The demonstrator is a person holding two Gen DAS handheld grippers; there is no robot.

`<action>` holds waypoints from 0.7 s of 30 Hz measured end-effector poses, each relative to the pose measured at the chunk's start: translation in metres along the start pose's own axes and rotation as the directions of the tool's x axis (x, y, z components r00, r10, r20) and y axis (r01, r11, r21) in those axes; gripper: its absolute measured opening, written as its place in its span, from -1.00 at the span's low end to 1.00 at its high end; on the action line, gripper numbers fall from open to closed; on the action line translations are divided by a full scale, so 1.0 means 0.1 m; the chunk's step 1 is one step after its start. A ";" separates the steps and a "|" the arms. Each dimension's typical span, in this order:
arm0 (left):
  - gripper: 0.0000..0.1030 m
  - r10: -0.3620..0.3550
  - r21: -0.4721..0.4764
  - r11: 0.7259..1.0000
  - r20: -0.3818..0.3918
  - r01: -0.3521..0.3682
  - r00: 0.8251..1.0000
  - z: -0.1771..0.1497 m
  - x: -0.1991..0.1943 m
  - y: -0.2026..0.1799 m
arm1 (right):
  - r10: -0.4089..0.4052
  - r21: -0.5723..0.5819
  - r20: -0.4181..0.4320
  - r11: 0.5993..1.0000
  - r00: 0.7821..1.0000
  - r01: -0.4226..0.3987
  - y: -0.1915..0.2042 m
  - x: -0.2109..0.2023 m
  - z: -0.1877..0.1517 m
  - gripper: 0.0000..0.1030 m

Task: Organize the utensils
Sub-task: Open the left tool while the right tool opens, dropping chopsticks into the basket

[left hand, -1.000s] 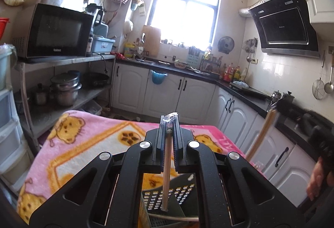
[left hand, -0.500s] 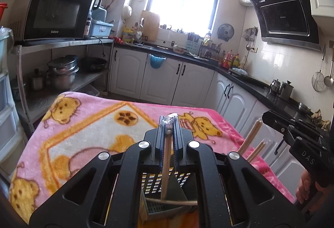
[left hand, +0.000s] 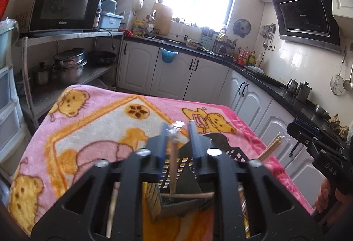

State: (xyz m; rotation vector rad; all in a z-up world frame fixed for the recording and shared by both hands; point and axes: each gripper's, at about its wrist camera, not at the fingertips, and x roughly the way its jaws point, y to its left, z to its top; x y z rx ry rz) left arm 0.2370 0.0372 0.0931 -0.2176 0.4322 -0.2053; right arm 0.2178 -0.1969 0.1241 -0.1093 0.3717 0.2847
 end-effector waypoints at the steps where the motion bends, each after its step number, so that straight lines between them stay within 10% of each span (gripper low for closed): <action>1: -0.51 0.004 -0.001 1.000 -0.002 -0.004 1.000 0.00 -0.01 0.01 | -0.004 0.002 0.001 1.000 1.000 0.004 -0.01 -0.03 -0.01 -0.32; 21: 0.73 0.004 -0.033 0.999 0.010 -0.003 1.000 -0.11 -0.47 0.06 | -0.027 0.018 0.002 0.999 1.000 0.027 -0.08 -0.40 -0.22 0.28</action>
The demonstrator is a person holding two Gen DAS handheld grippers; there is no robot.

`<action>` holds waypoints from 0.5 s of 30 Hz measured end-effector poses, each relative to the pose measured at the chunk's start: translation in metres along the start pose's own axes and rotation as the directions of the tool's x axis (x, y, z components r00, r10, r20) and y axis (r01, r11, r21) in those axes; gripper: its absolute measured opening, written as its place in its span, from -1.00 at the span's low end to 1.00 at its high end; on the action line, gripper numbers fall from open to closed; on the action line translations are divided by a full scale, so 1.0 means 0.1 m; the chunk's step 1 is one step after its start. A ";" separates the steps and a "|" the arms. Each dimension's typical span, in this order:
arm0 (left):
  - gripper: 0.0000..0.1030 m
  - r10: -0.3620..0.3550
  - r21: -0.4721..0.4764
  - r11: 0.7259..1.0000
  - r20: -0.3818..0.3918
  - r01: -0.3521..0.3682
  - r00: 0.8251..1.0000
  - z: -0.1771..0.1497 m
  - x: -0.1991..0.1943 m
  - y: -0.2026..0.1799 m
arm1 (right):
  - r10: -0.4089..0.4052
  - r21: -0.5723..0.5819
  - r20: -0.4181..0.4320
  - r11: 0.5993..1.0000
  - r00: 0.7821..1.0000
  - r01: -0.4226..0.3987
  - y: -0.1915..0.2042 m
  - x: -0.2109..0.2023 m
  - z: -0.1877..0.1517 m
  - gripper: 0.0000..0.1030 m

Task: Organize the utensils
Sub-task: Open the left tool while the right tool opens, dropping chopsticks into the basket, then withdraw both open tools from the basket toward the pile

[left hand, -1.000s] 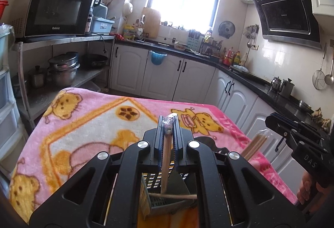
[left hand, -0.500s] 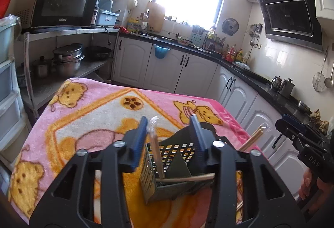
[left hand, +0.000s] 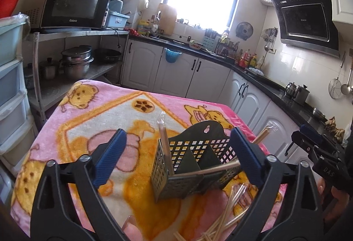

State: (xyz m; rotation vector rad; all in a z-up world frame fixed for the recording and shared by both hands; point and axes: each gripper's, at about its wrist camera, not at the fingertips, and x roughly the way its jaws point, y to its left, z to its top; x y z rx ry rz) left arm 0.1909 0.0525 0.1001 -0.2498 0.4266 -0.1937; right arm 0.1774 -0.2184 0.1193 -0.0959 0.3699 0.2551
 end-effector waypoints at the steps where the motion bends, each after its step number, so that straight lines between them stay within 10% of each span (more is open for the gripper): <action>1: 0.79 -0.001 -0.002 1.000 0.003 0.001 1.000 -0.01 -0.03 0.00 | -0.001 0.001 0.000 1.000 1.000 0.001 0.00 -0.01 -0.01 0.30; 15: 0.80 -0.001 -0.026 1.000 -0.013 0.000 1.000 -0.25 -0.27 0.06 | 0.022 0.004 -0.029 1.000 0.999 -0.022 0.10 -0.16 -0.23 0.40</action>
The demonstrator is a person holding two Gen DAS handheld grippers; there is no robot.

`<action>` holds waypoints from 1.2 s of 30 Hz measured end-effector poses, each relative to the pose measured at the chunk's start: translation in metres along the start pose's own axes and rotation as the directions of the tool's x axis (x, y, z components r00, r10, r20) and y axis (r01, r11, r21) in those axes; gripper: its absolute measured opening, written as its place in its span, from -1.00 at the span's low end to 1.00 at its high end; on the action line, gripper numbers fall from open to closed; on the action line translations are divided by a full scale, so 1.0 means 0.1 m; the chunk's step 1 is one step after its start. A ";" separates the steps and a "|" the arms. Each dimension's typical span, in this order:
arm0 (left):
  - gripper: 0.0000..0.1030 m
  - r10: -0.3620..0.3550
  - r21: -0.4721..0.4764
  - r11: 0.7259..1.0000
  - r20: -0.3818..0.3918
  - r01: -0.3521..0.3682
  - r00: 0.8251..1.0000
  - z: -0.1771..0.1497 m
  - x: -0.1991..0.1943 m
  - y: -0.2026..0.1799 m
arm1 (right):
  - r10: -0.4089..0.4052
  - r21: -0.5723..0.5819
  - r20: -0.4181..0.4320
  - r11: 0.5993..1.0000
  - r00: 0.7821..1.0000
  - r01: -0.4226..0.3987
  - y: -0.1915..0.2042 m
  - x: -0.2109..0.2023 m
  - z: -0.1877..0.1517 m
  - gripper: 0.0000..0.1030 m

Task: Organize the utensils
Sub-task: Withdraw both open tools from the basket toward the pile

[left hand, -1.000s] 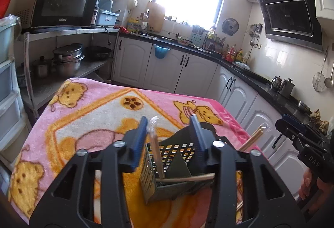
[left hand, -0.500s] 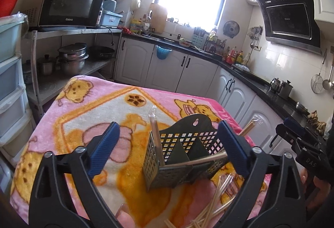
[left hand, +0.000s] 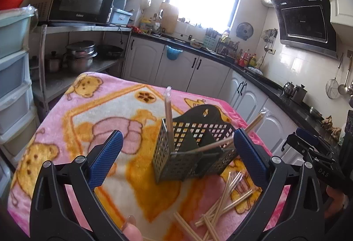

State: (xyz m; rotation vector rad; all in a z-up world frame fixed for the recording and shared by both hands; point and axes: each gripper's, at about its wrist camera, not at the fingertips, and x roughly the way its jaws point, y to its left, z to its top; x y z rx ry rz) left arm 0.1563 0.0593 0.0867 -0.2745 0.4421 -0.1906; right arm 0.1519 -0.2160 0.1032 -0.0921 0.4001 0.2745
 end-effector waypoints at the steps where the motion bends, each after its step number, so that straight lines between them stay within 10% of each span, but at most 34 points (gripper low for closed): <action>1: 0.80 -0.001 -0.003 1.000 -0.002 0.001 1.000 -0.02 -0.01 0.01 | 0.003 -0.002 -0.003 1.000 1.000 -0.003 0.01 -0.01 -0.02 0.40; 36: 0.80 -0.002 -0.052 0.999 -0.322 -0.015 0.947 -0.99 0.48 0.15 | 0.047 0.016 -0.245 0.999 0.968 -0.044 -0.15 0.66 -0.75 0.46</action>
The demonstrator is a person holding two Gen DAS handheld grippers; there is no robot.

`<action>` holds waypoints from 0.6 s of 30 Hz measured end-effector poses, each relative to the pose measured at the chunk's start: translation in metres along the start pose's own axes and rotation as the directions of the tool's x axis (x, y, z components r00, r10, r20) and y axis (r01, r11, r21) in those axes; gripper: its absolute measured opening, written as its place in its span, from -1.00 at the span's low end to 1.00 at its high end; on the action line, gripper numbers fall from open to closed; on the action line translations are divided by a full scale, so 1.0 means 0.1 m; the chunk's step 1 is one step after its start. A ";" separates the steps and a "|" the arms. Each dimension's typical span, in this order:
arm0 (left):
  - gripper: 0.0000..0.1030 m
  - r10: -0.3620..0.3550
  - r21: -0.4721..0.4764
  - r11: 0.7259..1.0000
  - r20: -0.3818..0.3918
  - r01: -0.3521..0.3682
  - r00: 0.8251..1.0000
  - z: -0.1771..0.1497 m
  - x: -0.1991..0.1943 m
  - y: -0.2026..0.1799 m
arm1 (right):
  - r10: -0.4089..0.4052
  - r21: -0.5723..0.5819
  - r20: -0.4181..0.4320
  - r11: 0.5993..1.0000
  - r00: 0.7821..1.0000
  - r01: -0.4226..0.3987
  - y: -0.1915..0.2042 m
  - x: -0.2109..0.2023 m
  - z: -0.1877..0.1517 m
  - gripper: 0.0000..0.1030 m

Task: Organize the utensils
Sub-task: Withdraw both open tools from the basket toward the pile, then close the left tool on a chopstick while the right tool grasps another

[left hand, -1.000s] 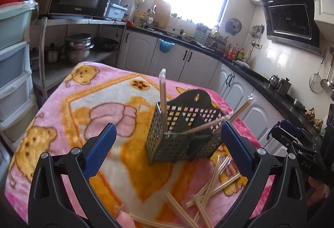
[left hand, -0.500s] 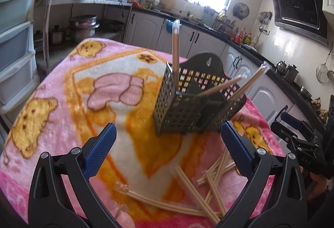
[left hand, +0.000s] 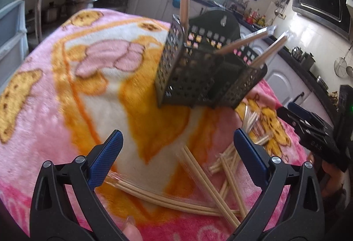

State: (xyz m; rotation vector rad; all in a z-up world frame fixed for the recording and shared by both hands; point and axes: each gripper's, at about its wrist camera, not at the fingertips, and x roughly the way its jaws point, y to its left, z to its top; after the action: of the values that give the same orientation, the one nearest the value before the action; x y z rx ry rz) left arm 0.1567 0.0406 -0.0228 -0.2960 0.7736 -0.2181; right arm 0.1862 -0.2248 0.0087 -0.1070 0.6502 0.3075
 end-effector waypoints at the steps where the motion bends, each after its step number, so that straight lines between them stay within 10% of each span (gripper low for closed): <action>1: 0.80 -0.002 -0.002 1.000 -0.009 0.002 1.000 -0.01 0.02 -0.01 | 0.006 0.007 -0.009 1.000 1.000 -0.005 -0.02 0.04 0.00 0.46; 18: 0.36 -0.109 -0.073 0.992 -0.147 0.099 0.983 -0.17 0.37 -0.04 | 0.119 0.071 -0.145 0.991 0.982 -0.109 -0.05 0.64 0.01 0.35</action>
State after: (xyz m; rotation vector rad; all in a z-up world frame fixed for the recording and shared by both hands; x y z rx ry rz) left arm 0.1699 0.0224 -0.0565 -0.3852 0.9170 -0.3172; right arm 0.2369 -0.2132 -0.0294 -0.0328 0.8157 0.3920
